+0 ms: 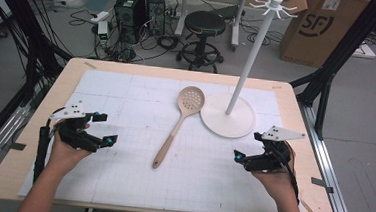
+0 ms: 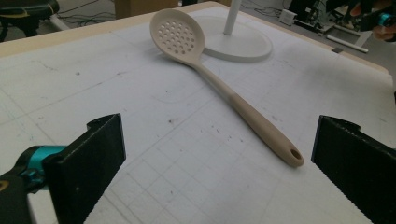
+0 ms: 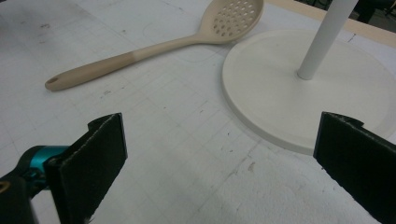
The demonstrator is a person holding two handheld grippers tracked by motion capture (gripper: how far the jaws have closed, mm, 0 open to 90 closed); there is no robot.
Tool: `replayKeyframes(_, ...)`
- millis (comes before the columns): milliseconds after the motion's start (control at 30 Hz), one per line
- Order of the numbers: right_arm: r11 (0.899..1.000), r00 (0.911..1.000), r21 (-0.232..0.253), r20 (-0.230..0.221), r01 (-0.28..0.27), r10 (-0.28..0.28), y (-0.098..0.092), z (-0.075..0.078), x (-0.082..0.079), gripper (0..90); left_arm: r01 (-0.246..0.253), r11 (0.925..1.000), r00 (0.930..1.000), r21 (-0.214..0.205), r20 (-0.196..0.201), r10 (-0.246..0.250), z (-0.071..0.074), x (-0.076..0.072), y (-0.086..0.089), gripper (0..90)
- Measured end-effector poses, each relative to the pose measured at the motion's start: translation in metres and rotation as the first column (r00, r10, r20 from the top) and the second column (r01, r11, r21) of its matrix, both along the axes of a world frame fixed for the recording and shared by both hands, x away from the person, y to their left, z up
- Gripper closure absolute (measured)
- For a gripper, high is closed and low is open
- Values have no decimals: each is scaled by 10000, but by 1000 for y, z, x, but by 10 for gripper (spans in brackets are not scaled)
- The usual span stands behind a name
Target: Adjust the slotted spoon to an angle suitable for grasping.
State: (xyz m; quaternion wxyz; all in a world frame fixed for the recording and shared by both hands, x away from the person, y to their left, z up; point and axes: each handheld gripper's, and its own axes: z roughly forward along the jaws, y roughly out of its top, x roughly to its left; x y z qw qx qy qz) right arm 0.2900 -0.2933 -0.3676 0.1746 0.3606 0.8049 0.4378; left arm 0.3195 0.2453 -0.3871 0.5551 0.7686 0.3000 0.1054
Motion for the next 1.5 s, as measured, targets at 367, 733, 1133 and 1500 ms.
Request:
replayKeyframes(367, 9999, 10000, 88, 42, -60, 60, 1, 3, 1, 14, 400, 9963, 9991, 757, -168, -389, 12, 24, -53, 35)
replayKeyframes(733, 9999, 10000, 133, -14, -37, 37, 0, 3, 2, 14, 737, 9841, 9972, 1614, -259, -705, 21, 41, -103, 35)
replayKeyframes(1133, 9999, 9999, 90, -50, -87, 88, 3, 2, 2, 14, 738, 9777, 9945, 1965, -880, -573, 7, 58, -138, 35)
replayKeyframes(1500, 9999, 10000, 96, -80, -46, 47, 1, 1, 2, 14, 537, 9689, 9901, 2414, -1389, -203, -7, 71, -153, 35)
